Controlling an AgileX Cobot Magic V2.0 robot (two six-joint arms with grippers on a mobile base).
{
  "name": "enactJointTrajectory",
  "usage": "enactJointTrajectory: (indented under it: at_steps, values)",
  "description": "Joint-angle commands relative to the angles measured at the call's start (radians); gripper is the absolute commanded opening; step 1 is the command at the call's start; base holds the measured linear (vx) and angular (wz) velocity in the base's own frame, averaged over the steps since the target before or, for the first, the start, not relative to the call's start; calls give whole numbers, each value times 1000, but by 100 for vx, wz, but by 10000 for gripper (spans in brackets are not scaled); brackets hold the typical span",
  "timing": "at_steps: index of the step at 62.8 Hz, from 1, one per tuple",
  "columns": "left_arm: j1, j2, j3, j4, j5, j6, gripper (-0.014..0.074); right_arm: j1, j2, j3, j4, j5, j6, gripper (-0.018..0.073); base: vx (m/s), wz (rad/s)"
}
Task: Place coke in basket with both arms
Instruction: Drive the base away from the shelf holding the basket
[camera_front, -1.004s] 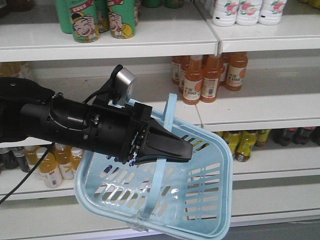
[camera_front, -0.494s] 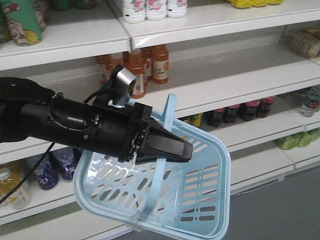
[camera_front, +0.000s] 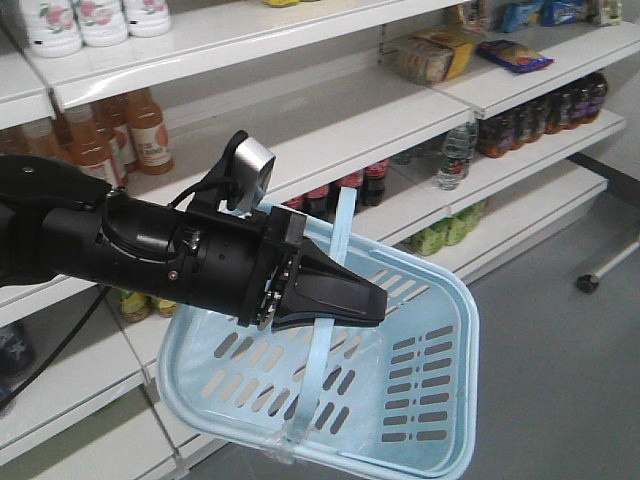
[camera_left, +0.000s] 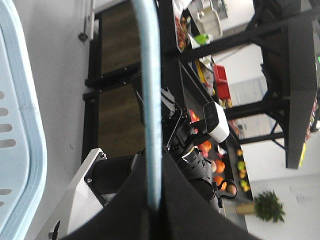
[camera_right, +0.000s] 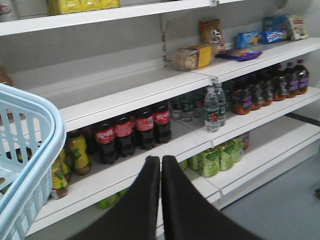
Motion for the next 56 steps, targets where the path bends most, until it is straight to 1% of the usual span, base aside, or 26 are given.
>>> enactJointTrajectory:
  at_steps: [1, 56]
  values:
    - [-4, -46, -22, -83, 32, 13, -8, 1, -15, 15, -4, -75, -9, -4, -4, -53]
    - [-4, -46, -22, -83, 32, 13, -8, 1, -15, 15, -4, -75, -9, -4, -2, -49]
